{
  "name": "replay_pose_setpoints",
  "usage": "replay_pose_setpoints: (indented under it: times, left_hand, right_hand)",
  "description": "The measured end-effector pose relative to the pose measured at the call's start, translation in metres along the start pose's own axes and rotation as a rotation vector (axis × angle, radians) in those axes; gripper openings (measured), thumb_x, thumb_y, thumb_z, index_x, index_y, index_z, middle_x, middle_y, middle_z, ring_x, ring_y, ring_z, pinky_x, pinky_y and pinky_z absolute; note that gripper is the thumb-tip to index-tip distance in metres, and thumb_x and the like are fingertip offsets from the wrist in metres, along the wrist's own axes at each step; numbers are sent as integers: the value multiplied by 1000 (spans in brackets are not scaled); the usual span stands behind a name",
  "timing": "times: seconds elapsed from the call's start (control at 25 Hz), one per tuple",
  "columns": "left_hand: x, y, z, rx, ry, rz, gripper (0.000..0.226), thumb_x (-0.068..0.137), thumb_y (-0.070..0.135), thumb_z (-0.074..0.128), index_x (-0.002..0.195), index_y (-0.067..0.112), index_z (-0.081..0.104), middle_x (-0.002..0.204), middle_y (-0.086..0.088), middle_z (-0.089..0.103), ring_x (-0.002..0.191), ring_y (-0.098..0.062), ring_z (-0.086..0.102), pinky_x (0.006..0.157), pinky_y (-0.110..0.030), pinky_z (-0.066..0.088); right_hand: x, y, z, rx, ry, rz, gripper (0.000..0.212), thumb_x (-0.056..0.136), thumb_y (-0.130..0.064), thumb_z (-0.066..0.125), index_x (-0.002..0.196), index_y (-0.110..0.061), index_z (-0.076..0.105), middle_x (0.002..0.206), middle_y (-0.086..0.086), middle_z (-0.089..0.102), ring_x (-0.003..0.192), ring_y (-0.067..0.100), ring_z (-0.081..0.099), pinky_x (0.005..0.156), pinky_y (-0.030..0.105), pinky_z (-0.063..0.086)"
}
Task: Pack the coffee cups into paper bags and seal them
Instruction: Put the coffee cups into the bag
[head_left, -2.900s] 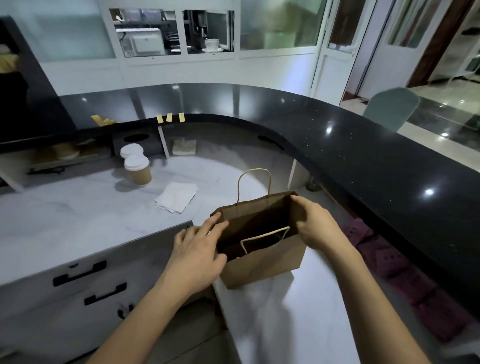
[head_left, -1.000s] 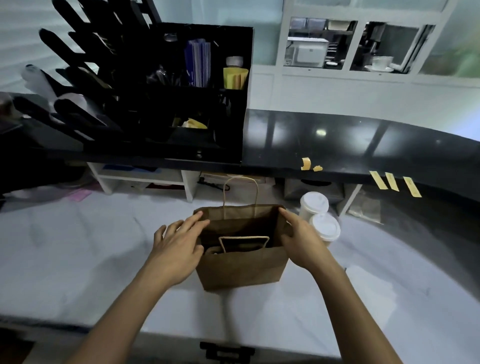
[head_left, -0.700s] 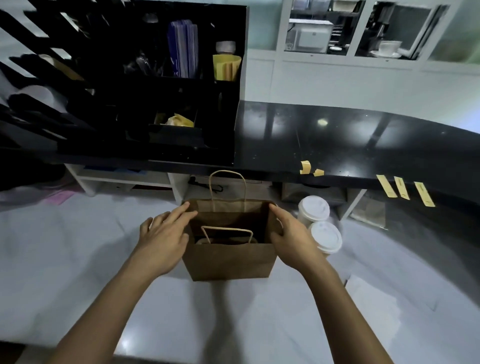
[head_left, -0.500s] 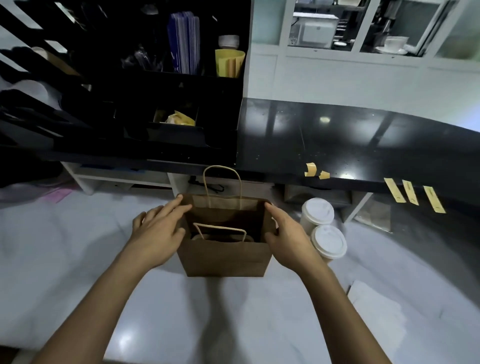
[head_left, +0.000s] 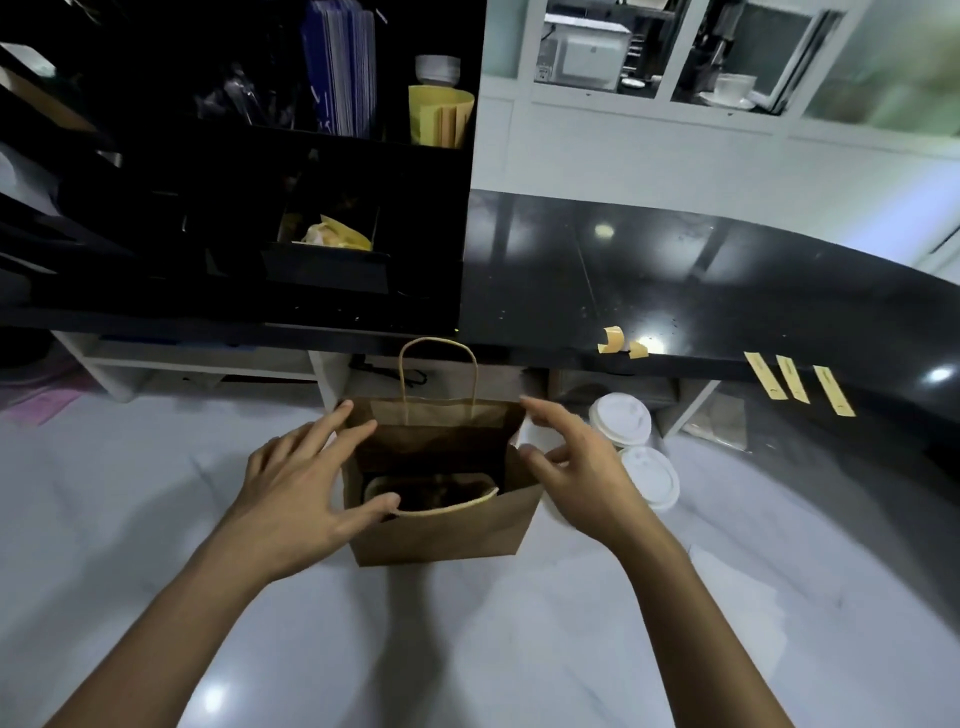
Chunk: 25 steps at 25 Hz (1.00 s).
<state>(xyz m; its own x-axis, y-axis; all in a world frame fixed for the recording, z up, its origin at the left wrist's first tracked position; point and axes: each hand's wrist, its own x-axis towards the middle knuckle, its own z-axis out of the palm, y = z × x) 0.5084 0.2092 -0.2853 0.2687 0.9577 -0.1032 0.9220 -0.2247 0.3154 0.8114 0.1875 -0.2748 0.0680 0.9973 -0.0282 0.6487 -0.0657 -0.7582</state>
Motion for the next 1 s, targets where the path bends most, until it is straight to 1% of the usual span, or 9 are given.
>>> replay_pose_setpoints:
  times: [0.08, 0.12, 0.2, 0.28, 0.36, 0.44, 0.56, 0.72, 1.0]
  left_hand:
    - [0, -1, 2, 5, 7, 8, 97, 70, 96, 21, 155, 50, 11, 165, 21, -10, 151, -16, 6, 121, -46, 13]
    - [0, -1, 2, 2, 11, 15, 97, 71, 97, 21, 155, 49, 12, 165, 21, -10, 151, -17, 7, 121, -46, 14]
    - [1, -2, 1, -12, 17, 28, 98, 72, 97, 21, 156, 48, 13, 166, 20, -8, 152, -18, 8, 121, -47, 14]
    - [3, -1, 3, -7, 27, 33, 97, 73, 96, 23, 156, 47, 13, 166, 18, -7, 151, -19, 9, 121, -47, 14]
    - [3, -1, 4, -7, 29, 31, 95, 76, 93, 28, 157, 46, 14, 167, 17, -7, 151, -21, 9, 122, -49, 11]
    - [4, -1, 5, -16, 33, 37, 94, 76, 90, 31, 157, 45, 14, 167, 16, -6, 151, -21, 9, 122, -49, 10]
    - [4, -2, 5, -32, 50, 53, 94, 76, 92, 30, 156, 45, 16, 167, 16, -4, 151, -21, 11, 122, -49, 10]
    - [4, -2, 5, -32, 49, 53, 96, 73, 92, 26, 156, 45, 14, 166, 17, -5, 150, -20, 10, 122, -48, 10]
    - [1, -4, 5, -43, 45, 54, 96, 73, 91, 27, 156, 44, 14, 166, 16, -5, 149, -20, 9, 122, -49, 10]
  right_hand:
    - [2, 7, -7, 48, 170, 17, 51, 97, -34, 66, 144, -43, 47, 122, -15, 62, 94, -2, 64, 71, 12, 49]
    - [3, 14, -13, 20, 268, 64, 53, 95, -33, 68, 143, -39, 48, 122, -11, 63, 100, 2, 63, 74, 16, 51]
    - [6, 32, -25, -152, 394, 248, 62, 91, -34, 73, 146, -30, 44, 132, 2, 60, 116, 21, 58, 90, 34, 52]
    - [8, 53, -34, -372, 356, 448, 76, 86, -44, 75, 148, -22, 38, 143, 11, 51, 129, 34, 47, 104, 48, 41]
    - [8, 66, -35, -463, 285, 584, 91, 81, -57, 75, 151, -18, 32, 150, 14, 44, 136, 38, 41, 109, 52, 35]
    - [7, 77, -30, -470, 245, 638, 99, 78, -65, 74, 151, -16, 31, 151, 15, 43, 138, 39, 41, 110, 52, 33]
    - [6, 87, -24, -444, 211, 657, 95, 78, -65, 72, 149, -16, 34, 148, 15, 44, 135, 39, 43, 109, 51, 34]
    - [8, 88, -21, -395, 255, 648, 82, 83, -55, 72, 145, -12, 39, 139, 17, 48, 128, 41, 48, 105, 51, 37]
    - [2, 83, -24, -367, 263, 638, 80, 81, -49, 77, 140, -6, 46, 131, 18, 47, 121, 41, 49, 100, 52, 45]
